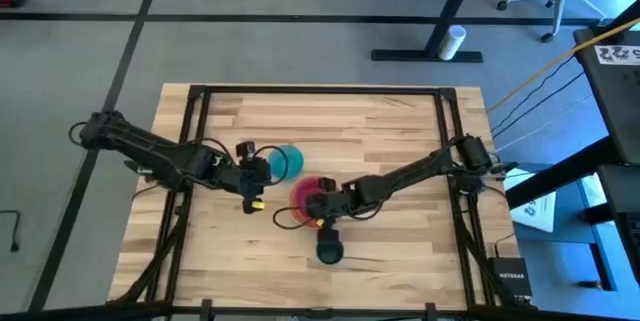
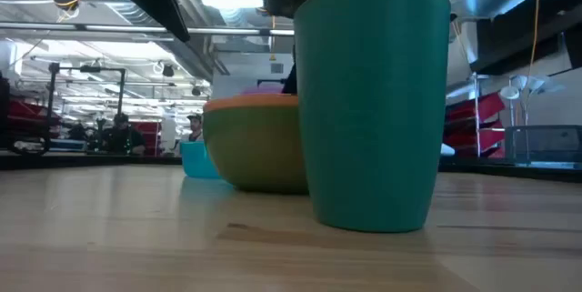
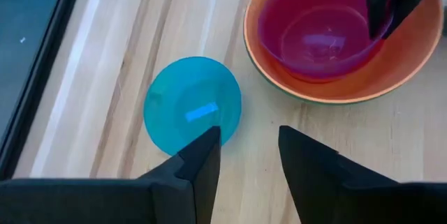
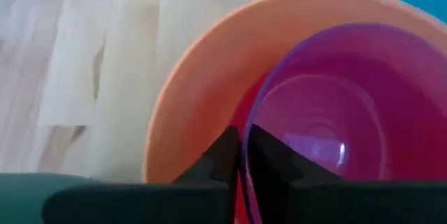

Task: Nest bowls inside each other
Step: Stack the violet bowl on top of the red bowl, then stack the blue bowl on top of the violet bowl

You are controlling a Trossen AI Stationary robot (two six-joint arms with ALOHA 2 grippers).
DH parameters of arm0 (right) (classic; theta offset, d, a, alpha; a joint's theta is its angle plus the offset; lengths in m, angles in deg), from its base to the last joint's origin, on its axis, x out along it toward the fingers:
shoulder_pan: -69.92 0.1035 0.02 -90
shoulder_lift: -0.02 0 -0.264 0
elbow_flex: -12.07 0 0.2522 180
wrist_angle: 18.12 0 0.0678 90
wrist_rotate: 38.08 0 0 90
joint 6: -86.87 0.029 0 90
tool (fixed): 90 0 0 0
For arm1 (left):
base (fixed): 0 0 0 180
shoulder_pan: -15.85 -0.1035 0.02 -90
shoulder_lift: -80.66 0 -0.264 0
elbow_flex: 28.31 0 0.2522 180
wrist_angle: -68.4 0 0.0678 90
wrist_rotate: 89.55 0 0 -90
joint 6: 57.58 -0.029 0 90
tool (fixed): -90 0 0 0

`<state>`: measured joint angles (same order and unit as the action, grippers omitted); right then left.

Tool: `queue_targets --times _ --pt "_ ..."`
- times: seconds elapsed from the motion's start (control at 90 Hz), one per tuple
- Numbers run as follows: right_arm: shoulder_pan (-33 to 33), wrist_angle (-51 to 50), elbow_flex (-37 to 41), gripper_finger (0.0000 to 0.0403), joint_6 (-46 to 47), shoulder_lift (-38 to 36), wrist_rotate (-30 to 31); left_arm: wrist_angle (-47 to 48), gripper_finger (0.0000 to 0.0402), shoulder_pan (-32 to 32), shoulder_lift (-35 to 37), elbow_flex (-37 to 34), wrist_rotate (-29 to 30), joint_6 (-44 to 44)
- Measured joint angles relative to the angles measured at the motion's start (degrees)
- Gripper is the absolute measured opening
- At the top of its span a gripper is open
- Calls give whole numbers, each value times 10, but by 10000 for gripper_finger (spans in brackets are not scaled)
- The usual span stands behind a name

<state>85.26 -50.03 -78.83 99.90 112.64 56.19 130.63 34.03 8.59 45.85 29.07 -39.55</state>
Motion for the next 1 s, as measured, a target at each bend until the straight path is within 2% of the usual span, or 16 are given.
queue_targets --times 0.4,0.611,0.822,1.0 --pt "0 17 0 118 -15 -10 -29 1 129 3 0 0 0 6" --pt "-7 14 0 145 -29 -56 -32 -14 129 3 -12 0 0 -2" --pt "-9 -6 -1 147 -66 -114 31 -28 129 3 -59 0 -7 -38" --pt "-15 -64 -1 147 -89 -153 94 -21 129 -4 -109 -1 -51 -125"
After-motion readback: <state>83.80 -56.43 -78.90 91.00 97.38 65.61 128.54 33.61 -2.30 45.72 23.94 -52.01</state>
